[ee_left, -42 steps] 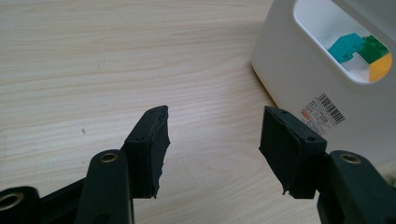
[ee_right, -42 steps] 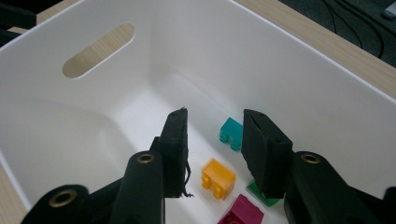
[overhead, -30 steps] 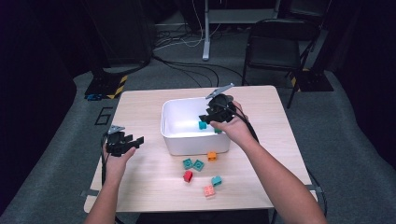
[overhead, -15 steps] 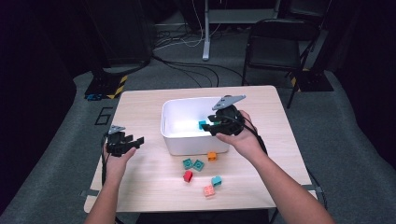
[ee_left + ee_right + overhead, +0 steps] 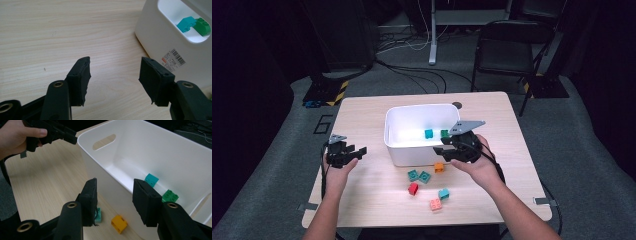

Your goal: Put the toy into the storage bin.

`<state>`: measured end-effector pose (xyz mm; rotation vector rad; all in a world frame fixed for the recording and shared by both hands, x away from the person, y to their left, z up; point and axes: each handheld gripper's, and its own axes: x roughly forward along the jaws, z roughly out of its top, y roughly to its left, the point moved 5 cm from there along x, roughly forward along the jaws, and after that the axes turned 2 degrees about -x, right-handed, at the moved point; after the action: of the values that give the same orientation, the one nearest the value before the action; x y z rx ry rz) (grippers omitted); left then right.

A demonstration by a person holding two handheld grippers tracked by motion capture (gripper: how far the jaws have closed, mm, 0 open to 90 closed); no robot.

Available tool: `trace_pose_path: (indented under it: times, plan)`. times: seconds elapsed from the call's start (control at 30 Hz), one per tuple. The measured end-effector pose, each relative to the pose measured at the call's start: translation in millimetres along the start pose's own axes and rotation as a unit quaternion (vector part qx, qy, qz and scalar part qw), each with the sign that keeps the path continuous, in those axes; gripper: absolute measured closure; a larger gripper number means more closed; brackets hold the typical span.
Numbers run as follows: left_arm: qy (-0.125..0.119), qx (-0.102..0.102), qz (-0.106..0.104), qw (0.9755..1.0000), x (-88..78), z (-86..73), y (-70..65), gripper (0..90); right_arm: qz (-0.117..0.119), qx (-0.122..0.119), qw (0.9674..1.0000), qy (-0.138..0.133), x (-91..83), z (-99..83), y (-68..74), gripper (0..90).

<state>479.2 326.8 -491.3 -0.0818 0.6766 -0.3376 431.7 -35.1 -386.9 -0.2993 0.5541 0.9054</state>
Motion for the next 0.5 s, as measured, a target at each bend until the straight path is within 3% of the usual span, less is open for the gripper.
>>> trace_pose_path:
  times: [0.1, 0.27, 0.33, 0.5]
  plan:
    - [0.001, 0.0, 0.0, 1.0, 0.1, -0.4, -0.9, 41.5, -0.003, 0.003, 1.0, 0.003, 2.8, -11.8, 2.4, 54.7]
    - [0.003, -0.009, -0.003, 1.0, 1.0, -1.2, 0.0, 41.5, -0.008, 0.002, 0.9998, 0.019, 21.2, -49.9, 5.7, 54.9]
    - [0.007, -0.008, -0.002, 0.9999, 1.9, -2.8, 1.8, 41.5, -0.013, 0.002, 0.9997, 0.021, 23.8, -54.5, 5.4, 54.9]
    - [0.009, -0.005, -0.001, 0.9999, 3.7, -3.5, 1.8, 41.6, -0.022, 0.013, 0.999, 0.037, 47.8, -85.4, 0.4, 55.0]
